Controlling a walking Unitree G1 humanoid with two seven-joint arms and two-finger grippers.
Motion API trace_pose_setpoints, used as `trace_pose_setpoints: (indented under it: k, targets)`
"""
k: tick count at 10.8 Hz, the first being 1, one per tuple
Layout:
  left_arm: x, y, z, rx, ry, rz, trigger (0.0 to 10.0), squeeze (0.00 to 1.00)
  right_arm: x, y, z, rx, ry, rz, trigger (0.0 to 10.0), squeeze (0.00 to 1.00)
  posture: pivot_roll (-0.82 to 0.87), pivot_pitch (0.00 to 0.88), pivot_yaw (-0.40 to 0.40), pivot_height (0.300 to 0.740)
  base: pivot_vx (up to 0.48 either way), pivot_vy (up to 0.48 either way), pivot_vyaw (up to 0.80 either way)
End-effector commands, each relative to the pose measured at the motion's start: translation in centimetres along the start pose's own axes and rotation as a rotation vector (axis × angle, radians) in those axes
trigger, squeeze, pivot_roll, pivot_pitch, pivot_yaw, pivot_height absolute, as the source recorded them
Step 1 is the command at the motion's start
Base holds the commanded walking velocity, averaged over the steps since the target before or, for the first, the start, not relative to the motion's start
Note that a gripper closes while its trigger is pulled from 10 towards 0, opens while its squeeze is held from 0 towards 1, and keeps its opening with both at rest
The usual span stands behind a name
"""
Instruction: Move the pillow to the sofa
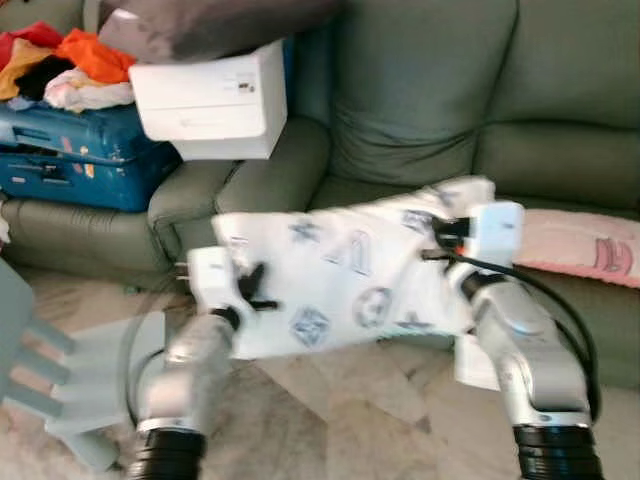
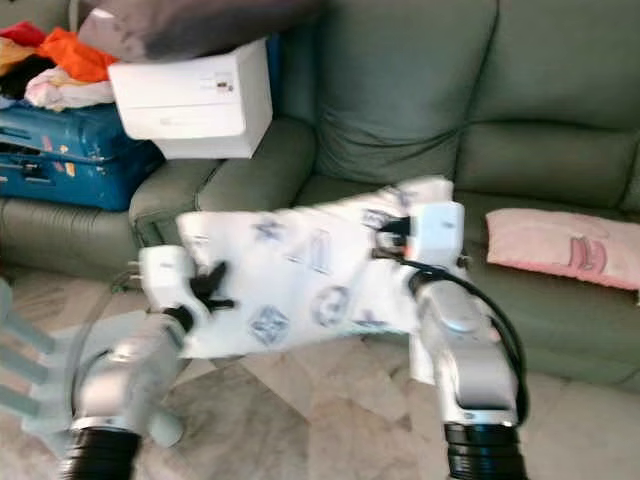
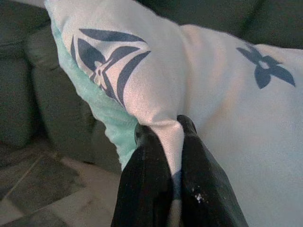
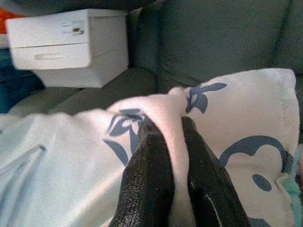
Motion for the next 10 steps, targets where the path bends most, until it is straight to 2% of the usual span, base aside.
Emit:
trace_pose_setpoints:
  k: [1,3,5,10]
  targets:
    - [0.06,0.77,-0.28,0.045,0.015,0.051,10.0,0.0,0.05,0.71,-0.26,-0.006,0.003,0.027,10.0,0.0,-0.27,0.016,0.035,0.74,0.0,0.0,-0.8]
    - [0.12,0.77,-0.59,0.101,0.066,0.053,10.0,0.0,0.04,0.72,-0.24,-0.007,0.002,0.027,10.0,0.0,-0.27,0.016,0.035,0.74,0.0,0.0,-0.8]
    - [0.18,1.37,-0.92,0.024,0.045,0.084,10.0,0.0,0.07,0.75,-0.2,-0.009,0.002,0.025,10.0,0.0,-0.27,0.018,0.032,0.74,0.0,0.0,-0.8]
    - [0.12,1.19,0.04,-0.024,-0.028,0.095,10.0,0.0,0.06,0.86,-0.05,-0.016,0.001,0.022,10.0,0.0,-0.28,0.015,0.027,0.74,0.0,0.0,-0.8]
Point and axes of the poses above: a point about 5 cm out from each wrist's last joint towards the gripper, its own x axis pointing out of the wrist towards the gripper, its own y axis along the axis of the wrist's last joint, z = x × y, the point moved 1 cm from there along x, pointing out of the wrist towards the gripper, and after that the axes turned 10 degrees about x, right-handed, at the moved point
